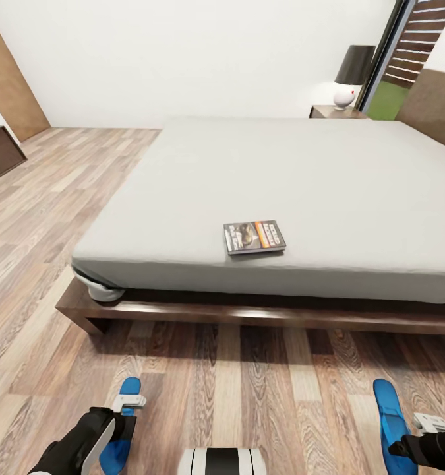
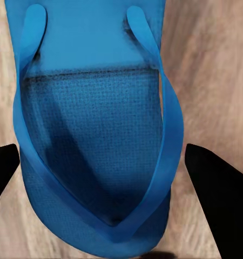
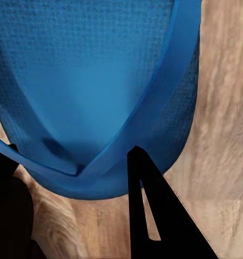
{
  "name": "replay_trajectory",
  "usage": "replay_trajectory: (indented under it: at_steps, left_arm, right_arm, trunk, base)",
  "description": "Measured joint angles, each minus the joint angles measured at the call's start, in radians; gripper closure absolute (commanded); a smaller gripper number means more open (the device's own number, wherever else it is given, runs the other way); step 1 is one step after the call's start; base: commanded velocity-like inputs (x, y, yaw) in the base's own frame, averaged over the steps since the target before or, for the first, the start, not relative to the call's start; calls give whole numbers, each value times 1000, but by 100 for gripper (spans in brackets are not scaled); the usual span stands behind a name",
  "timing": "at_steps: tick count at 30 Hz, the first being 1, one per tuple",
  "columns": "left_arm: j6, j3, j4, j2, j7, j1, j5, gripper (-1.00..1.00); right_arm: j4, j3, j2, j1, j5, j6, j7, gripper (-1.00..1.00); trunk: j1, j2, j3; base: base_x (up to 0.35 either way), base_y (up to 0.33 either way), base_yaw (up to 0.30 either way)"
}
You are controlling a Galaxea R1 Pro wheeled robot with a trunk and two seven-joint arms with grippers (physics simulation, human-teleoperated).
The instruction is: In the bedroom, move the book from the bed onto either nightstand, and place the two sandals side by side next to the bed.
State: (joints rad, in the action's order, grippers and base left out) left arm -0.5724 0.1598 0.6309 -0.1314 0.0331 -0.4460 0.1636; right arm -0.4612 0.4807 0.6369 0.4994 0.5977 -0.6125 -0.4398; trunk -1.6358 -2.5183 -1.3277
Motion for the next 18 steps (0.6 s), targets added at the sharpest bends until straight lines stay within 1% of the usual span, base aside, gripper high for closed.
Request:
replay_trajectory:
  at_steps: [2, 7, 10, 16, 18]
  left_arm:
    - [1, 0, 0, 1, -1, 0, 0, 100]
    - [4, 1, 0, 1, -1, 0, 0, 100]
    - [4, 2, 0, 1, -1, 0, 0, 100]
    - [4, 2, 0, 1, -1, 0, 0, 100]
    - [5, 2, 1, 1, -1, 0, 1, 100]
  right_arm:
    - [0, 1, 0, 0, 0, 0, 0, 100]
    - [-1, 0, 0, 0, 0, -1, 0, 100]
    - [-1, 0, 0, 0, 0, 0, 0, 100]
    - [-1, 1, 0, 0, 0, 0, 0, 100]
    - [-1, 0, 0, 0, 1, -1, 0, 100]
  trunk:
    - [0, 0, 0]
    - [0, 0, 0]
    - [0, 0, 0]
    - [0, 0, 0]
    - [0, 0, 0]
  base:
    - [185, 160, 0]
    - [39, 26, 0]
    - [219, 74, 0]
    - [291, 102, 0]
    - [46, 15, 0]
